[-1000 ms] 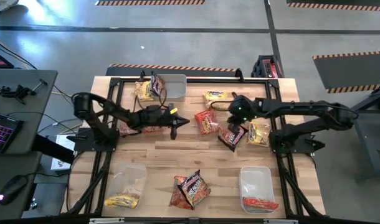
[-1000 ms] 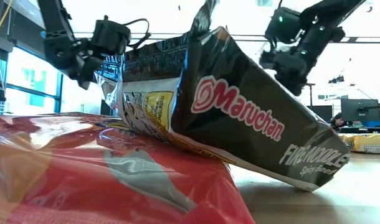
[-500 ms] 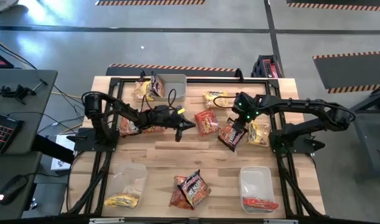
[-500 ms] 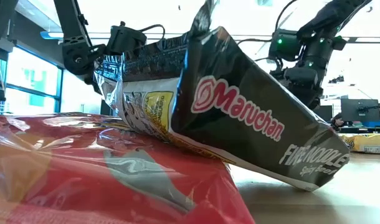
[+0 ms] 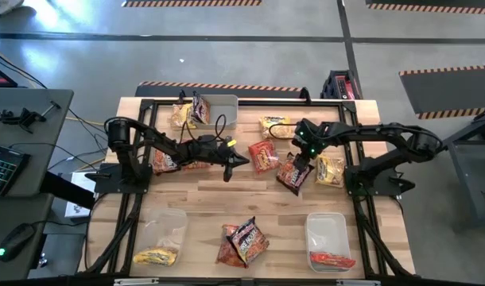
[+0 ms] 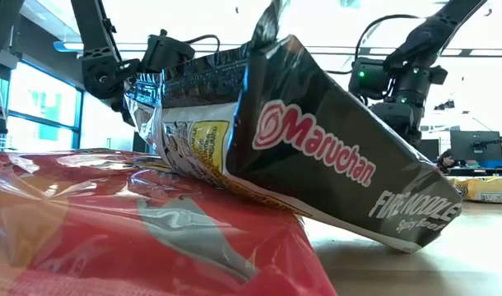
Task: Sort Maruchan noodles
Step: Put the top right black noodle pack into the gray bin
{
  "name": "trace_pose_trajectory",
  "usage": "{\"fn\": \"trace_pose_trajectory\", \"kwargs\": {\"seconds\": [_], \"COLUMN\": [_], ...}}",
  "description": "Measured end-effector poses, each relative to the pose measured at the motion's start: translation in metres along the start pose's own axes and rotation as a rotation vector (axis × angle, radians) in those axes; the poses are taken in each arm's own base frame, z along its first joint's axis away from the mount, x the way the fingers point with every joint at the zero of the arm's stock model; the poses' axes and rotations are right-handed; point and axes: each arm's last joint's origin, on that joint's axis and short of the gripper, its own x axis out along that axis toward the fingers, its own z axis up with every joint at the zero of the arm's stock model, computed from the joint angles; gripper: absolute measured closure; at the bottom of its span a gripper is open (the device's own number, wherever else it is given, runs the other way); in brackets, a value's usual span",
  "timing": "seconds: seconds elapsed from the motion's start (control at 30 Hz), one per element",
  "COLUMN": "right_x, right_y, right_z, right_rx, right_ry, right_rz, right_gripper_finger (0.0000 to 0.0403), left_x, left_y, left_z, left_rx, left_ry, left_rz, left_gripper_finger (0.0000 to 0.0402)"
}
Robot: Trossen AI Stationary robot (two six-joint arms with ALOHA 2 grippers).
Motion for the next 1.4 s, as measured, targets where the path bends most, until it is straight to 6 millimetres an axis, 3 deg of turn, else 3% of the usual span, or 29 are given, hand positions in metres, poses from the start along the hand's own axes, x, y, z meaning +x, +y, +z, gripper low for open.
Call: {"fn": "trace_pose_trajectory", "kwargs": {"seconds": [0.33,0.6,0.8,1.0,1.2,1.4], "right_x": [0.000,0.004,0.007,0.008,0.005,0.013], "right_y": [0.003,0.019,0.046,0.076,0.080,0.088], "right_z": [0.002,0.006,0.012,0.011,-0.002,-0.005], "right_rx": [0.042,0.148,0.169,0.097,0.203,0.156], "right_ry": [-0.014,-0.061,-0.148,-0.179,-0.095,-0.119], "right_rz": [0.075,0.120,0.209,0.293,0.000,-0.062], "right_gripper_finger": [0.0396,0.0400,0.0402,0.0402,0.0392,0.0392], "left_x": [0.000,0.002,0.003,0.003,0.003,0.003], "left_y": [0.000,-0.011,-0.019,-0.019,-0.018,-0.017], "left_z": [0.000,-0.005,-0.009,-0.010,-0.013,-0.013], "left_rx": [0.001,0.082,0.105,0.012,-0.048,-0.047], "left_ry": [0.000,0.038,0.060,0.069,0.096,0.091], "left_rz": [0.000,-0.018,-0.038,-0.037,-0.012,0.035], "left_gripper_finger": [0.0401,0.0391,0.0359,0.0327,0.0317,0.0328]}}
